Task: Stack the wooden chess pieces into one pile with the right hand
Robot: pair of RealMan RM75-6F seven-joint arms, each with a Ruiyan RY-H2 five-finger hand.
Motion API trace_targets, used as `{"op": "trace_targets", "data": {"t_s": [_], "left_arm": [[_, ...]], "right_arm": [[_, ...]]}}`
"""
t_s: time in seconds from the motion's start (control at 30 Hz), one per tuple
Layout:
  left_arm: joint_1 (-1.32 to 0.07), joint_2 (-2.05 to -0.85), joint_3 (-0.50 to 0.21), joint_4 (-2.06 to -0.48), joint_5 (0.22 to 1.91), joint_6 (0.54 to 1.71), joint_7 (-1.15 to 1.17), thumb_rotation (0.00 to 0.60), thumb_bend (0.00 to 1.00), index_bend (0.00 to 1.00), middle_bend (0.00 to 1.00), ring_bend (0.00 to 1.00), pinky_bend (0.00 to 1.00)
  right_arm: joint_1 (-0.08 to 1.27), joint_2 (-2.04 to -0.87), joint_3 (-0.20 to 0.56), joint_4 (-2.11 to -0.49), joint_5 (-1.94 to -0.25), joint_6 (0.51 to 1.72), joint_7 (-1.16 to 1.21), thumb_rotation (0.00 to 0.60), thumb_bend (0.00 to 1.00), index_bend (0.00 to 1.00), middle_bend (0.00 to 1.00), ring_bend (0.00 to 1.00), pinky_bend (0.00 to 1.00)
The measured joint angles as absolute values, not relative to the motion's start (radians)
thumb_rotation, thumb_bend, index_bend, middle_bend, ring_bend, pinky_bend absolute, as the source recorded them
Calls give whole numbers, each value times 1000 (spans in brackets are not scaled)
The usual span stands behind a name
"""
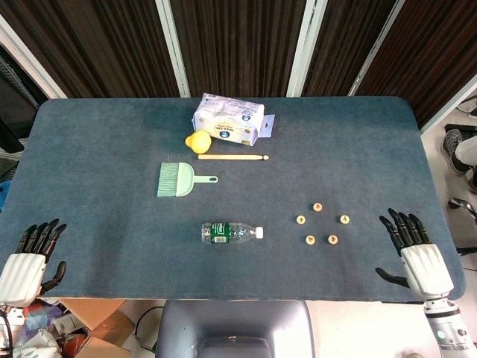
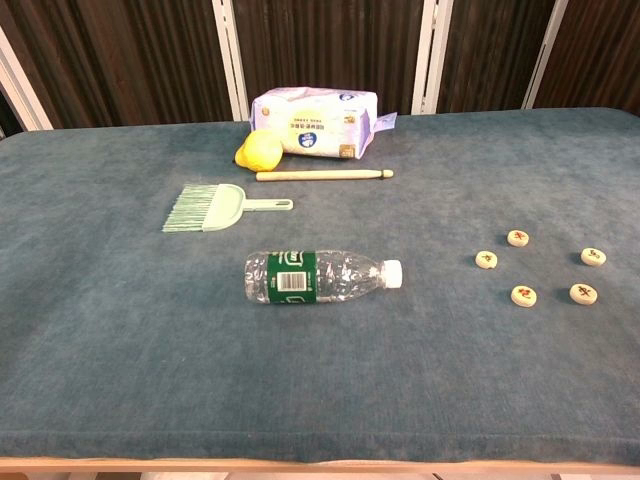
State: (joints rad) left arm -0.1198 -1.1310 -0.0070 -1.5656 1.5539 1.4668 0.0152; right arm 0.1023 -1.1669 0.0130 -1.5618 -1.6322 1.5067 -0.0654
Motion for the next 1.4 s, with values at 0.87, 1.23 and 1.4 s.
{"op": "trace_targets", "data": {"t_s": [0.87, 1.23, 1.4], "left_arm": [[-119, -1126, -10, -1569, 1546, 1465, 26, 600, 496, 7, 0, 0, 0], [-118, -1126, -7, -1569, 1553, 1467, 21, 600, 496, 0, 0, 0, 0], [-115, -1126, -5, -1568, 1556, 1472, 21, 600, 496, 0, 0, 0, 0]], "right_arm": [[409, -1344, 77, -1385, -1620, 1105, -200, 600, 308, 463, 0, 0, 0], [473, -1482, 62, -1233, -1583, 1046, -238, 600, 389, 535, 0, 0, 0], [485, -1508, 50, -1206, -1576, 1037, -227, 600, 390, 534, 0, 0, 0]]}}
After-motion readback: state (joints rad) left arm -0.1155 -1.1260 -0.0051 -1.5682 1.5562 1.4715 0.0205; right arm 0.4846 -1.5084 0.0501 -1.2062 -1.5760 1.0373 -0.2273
